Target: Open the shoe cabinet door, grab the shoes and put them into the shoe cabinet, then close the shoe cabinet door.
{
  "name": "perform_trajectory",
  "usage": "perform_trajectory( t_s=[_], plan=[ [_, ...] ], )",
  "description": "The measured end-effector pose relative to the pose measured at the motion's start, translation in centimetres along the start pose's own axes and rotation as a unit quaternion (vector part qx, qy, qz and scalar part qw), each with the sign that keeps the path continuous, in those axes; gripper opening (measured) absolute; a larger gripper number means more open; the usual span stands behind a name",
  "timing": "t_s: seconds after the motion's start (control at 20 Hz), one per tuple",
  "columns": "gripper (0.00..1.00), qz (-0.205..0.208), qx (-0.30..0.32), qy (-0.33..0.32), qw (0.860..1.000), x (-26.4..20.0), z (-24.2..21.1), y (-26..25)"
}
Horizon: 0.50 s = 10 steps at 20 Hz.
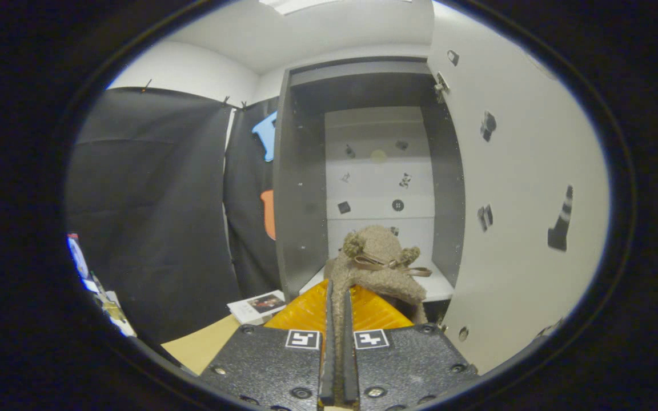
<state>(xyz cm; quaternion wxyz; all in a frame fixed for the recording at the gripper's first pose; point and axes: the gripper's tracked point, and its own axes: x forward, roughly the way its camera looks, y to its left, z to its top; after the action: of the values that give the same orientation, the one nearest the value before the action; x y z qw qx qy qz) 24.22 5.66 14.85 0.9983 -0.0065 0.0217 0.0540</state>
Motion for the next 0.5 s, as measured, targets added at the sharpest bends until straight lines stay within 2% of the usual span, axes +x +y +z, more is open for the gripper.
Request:
perform_trajectory(
  t_s=[0.15, 0.4, 0.5],
  plan=[
    [0.08, -0.02, 0.003, 0.023, 1.0, 4.0, 2.1, -1.3],
    [0.09, -0.062, 0.008, 0.097, 0.993, 12.7, -0.5, -5.3],
    [0.09, -0.096, -0.012, 0.125, 0.987, 16.0, -2.1, -7.4]
  ],
)
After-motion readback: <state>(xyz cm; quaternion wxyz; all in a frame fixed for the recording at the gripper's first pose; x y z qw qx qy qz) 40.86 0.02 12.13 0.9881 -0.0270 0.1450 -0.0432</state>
